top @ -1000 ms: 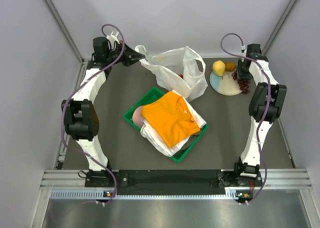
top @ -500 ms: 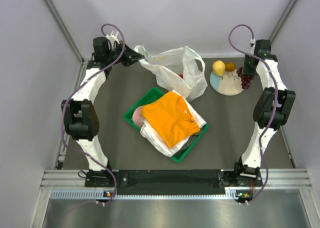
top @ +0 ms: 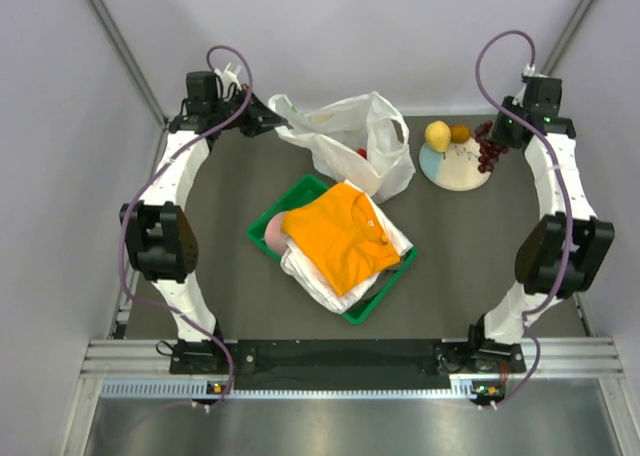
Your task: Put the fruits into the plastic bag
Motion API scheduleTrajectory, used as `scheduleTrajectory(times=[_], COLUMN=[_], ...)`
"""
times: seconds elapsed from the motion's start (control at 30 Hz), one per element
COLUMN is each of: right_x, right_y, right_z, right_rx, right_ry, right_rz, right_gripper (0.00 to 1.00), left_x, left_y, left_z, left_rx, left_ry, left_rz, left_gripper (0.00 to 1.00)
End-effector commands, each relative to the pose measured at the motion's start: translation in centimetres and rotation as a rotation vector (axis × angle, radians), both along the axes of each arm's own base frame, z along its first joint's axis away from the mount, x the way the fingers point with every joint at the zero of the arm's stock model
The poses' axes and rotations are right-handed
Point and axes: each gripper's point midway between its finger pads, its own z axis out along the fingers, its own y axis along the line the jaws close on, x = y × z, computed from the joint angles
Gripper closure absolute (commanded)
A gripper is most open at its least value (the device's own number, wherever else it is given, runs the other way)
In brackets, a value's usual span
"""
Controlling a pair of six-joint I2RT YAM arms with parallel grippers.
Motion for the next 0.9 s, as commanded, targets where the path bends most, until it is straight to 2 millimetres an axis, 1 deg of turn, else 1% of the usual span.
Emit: scheduleTrajectory(times=[0.0, 0.03, 0.07, 0.1, 0.13, 0.17, 0.2, 0.27, 0.33, 0.37, 0.4, 0.47, 0.5, 0.57, 0.6, 0.63, 0.67, 0.7, 0.73, 0.77, 0.8, 0.83, 0.87], right_x=[-0.5, -0.7, -1.4, -1.6, -1.9, -2.1, -2.9, -3.5, -4.4, -4.9, -5.4, -6.3, -6.7, -7.3, -7.5, -7.4, -7.6, -8.1, -7.6, -7.7, -8.2, -7.9, -8.0], right_y=[3.1, 3.9, 4.7, 5.3, 5.9, 7.1, 7.7, 9.5, 10.6, 11.5, 11.9, 12.9, 13.2, 14.4, 14.7, 15.3, 16.7, 17.7, 18.3, 18.8, 19.7, 20.6, 21.1], right_z=[10.1, 10.8, 12.5, 13.4, 14.7, 16.1, 17.8, 19.5, 21.8, 22.7, 24.4, 26.3, 27.7, 29.1, 30.4, 30.5, 30.9, 32.2, 31.8, 32.2, 33.1, 32.9, 33.1], right_rx=[-0.047, -0.043, -0.023, 0.016, 0.04, 0.075, 0.083, 0.101, 0.124, 0.159, 0.168, 0.213, 0.224, 0.273, 0.282, 0.298, 0.313, 0.315, 0.32, 0.323, 0.331, 0.345, 0.352], right_ry=[-0.257, -0.276, -0.314, -0.338, -0.371, -0.417, -0.463, -0.512, -0.572, -0.595, -0.651, -0.712, -0.764, -0.804, -0.836, -0.829, -0.831, -0.852, -0.836, -0.841, -0.856, -0.845, -0.848], right_rz=[0.07, 0.088, 0.11, 0.114, 0.126, 0.165, 0.188, 0.257, 0.293, 0.315, 0.33, 0.363, 0.378, 0.436, 0.457, 0.491, 0.534, 0.57, 0.59, 0.609, 0.637, 0.658, 0.673], right_gripper=[1.0, 1.0, 1.0, 1.0, 1.0, 1.0, 1.0, 1.0, 1.0, 1.0, 1.0, 1.0, 1.0, 1.0, 1.0, 1.0, 1.0, 1.0, 1.0, 1.0, 1.0, 1.0, 1.0], left_x=[-2.0, -2.3, -2.5, -2.7, -3.0, -3.2, -3.3, -3.4, -3.5, -3.5, -3.5, -3.4, -3.4, -3.2, -3.1, -3.0, -2.8, -2.7, -2.7, -2.5, -2.5, -2.5, -2.6], left_y=[-0.4, -0.3, -0.4, -0.5, -0.6, -0.7, -0.8, -0.8, -0.8, -0.8, -0.7, -0.7, -0.8, -0.8, -0.8, -0.8, -0.7, -0.8, -0.8, -0.8, -0.9, -0.9, -1.0], left_z=[4.2, 4.5, 3.6, 4.0, 4.0, 3.8, 4.0, 3.8, 3.1, 3.1, 3.1, 2.8, 2.8, 2.6, 2.6, 2.6, 2.5, 2.5, 2.4, 2.4, 2.7, 2.6, 2.8], left_rx=[-0.006, -0.007, -0.017, -0.029, -0.04, -0.048, -0.049, -0.034, -0.018, -0.011, -0.009, -0.011, -0.015, -0.017, -0.017, -0.017, -0.015, -0.013, -0.016, -0.017, -0.02, -0.023, -0.025], left_ry=[-0.167, -0.179, -0.156, -0.169, -0.165, -0.155, -0.169, -0.181, -0.147, -0.152, -0.154, -0.149, -0.147, -0.147, -0.149, -0.155, -0.157, -0.161, -0.158, -0.159, -0.161, -0.155, -0.158], left_rz=[-0.054, -0.047, -0.041, -0.05, -0.058, -0.063, -0.07, -0.079, -0.091, -0.096, -0.095, -0.092, -0.092, -0.09, -0.088, -0.087, -0.084, -0.083, -0.083, -0.083, -0.085, -0.083, -0.086], left_gripper=[1.0, 1.0, 1.0, 1.0, 1.0, 1.0, 1.0, 1.0, 1.0, 1.0, 1.0, 1.0, 1.0, 1.0, 1.0, 1.0, 1.0, 1.0, 1.0, 1.0, 1.0, 1.0, 1.0])
